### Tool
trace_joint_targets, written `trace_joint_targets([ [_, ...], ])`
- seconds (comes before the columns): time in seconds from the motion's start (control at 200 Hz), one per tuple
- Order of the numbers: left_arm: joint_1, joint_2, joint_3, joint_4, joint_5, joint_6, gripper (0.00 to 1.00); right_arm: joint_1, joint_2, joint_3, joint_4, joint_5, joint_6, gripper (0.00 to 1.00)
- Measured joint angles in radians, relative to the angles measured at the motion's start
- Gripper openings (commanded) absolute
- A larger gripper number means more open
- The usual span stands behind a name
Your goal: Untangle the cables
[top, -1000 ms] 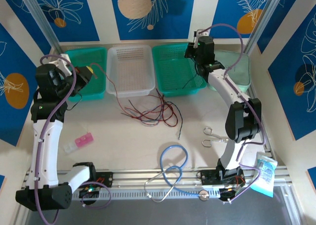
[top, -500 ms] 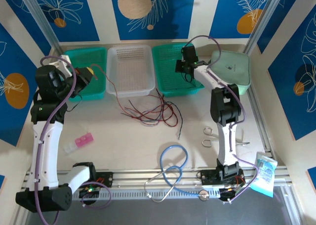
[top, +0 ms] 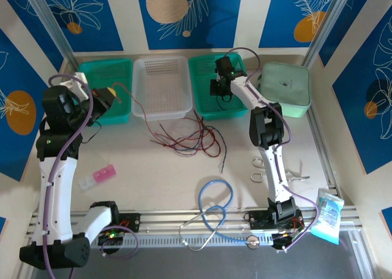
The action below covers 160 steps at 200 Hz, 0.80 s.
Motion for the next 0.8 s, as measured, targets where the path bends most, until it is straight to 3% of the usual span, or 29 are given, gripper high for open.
trace_joint_targets([
  [0.105,0.000,0.000,0.000,0.000,0.000,-0.008,0.00,-0.006,0.021,0.056,-0.051,-0.032,-0.003,0.58],
  [0.165,0.000,0.000,0.000,0.000,0.000,-0.014,0.00,-0.011,0.017,0.057,-0.064,-0.047,0.002,0.64],
  [0.445,0.000,0.000,0.061,-0.004,0.004,-0.029,0.00,-0.024,-0.097,0.049,-0.103,-0.069,-0.002,0.72],
  [0.565,0.000,0.004,0.119,-0.002,0.004,-0.044,0.00,-0.025,-0.260,-0.024,-0.082,-0.085,-0.003,0.73],
  [0.8,0.000,0.064,0.257,0.047,-0.002,-0.089,0.00,-0.025,-0.604,-0.322,0.061,-0.159,0.019,0.75],
])
